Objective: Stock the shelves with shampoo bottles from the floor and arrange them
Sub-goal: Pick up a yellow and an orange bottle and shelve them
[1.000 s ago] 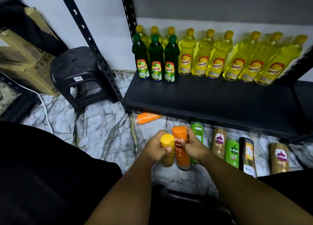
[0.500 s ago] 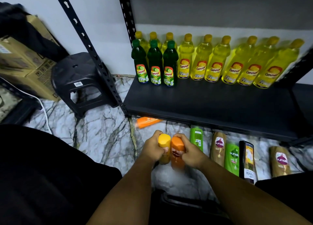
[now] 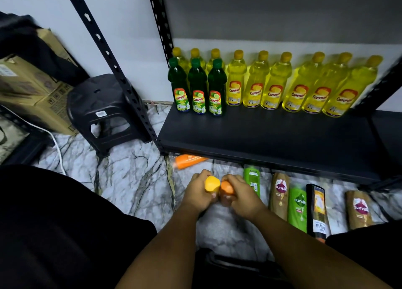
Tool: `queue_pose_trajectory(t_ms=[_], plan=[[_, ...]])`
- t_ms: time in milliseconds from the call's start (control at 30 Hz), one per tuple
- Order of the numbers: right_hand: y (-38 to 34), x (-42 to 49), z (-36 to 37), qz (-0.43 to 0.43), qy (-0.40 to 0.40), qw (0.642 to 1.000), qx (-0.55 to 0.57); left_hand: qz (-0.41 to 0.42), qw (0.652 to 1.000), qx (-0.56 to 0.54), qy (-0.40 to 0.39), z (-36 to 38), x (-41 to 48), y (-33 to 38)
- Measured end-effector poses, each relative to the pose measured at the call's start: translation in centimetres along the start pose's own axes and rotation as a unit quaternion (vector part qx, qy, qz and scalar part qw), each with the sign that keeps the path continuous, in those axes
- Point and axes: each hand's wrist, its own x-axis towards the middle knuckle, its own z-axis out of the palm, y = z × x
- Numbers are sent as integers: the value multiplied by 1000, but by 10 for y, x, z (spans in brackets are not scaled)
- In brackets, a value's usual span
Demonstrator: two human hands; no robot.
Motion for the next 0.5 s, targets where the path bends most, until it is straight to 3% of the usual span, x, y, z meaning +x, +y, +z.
queue_pose_trajectory(t_ms=[267, 400, 500], plan=[[1, 6, -2, 128, 51, 987, 84, -14, 1000, 27, -1, 2, 9, 0], [7, 7, -2, 155, 87, 977, 120, -29, 997, -59, 25, -9, 17, 4], [-3, 15, -15, 183, 144, 942, 243, -34, 993, -107, 24, -40, 32, 26]])
